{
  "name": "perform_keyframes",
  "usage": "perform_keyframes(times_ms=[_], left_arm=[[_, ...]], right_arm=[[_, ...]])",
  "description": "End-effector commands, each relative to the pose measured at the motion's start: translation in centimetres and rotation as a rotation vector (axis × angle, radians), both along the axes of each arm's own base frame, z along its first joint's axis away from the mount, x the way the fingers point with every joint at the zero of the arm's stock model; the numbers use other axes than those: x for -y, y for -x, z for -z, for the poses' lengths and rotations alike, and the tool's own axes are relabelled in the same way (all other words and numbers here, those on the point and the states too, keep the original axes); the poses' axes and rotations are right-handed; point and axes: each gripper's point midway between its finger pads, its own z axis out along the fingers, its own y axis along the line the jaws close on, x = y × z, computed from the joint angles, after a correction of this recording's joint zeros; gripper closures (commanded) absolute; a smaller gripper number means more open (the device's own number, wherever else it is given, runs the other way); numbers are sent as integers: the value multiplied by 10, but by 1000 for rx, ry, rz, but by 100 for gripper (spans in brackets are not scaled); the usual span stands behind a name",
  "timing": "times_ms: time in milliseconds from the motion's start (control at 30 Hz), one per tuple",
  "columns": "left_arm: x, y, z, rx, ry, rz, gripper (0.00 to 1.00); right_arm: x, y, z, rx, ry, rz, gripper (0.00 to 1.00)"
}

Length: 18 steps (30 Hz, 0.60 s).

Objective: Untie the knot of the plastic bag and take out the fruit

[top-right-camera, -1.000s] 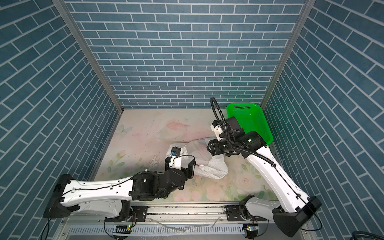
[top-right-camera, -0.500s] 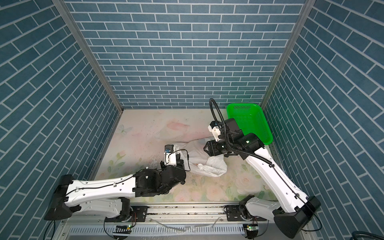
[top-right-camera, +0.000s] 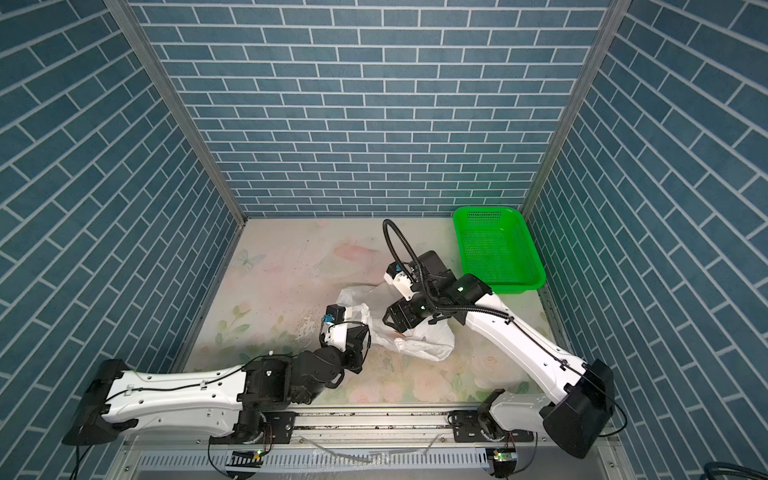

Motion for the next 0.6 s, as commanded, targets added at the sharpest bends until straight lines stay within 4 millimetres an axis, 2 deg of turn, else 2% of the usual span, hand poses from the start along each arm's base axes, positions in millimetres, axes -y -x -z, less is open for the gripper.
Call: perform_keyframes(times_ms=[0,67,167,267,333,400,533,567], left_arm=[[-8,3,-2,26,-7,1,100],[-12,5,-4,29,-6,0,100],[-16,7,-4,29,-16,5,100],[-19,9,-2,23,-34,13,100],[-22,11,-1,18,-50,18,100],[-26,13,1,9,-67,15,100],[-39,14,9,-1,-99,-3,100],[-42,14,10,-2,-103,-9,100]], right_arm=[[-2,2,34,69,94,-75,17],[-4,3,48,89,139,-80,16],[-1,-11,62,151,210,-23,17],[2,-32,67,212,255,63,25],[5,-46,65,264,279,116,37],[10,-59,62,317,308,174,54],[27,-89,49,423,361,280,97],[31,-95,46,429,369,302,100]])
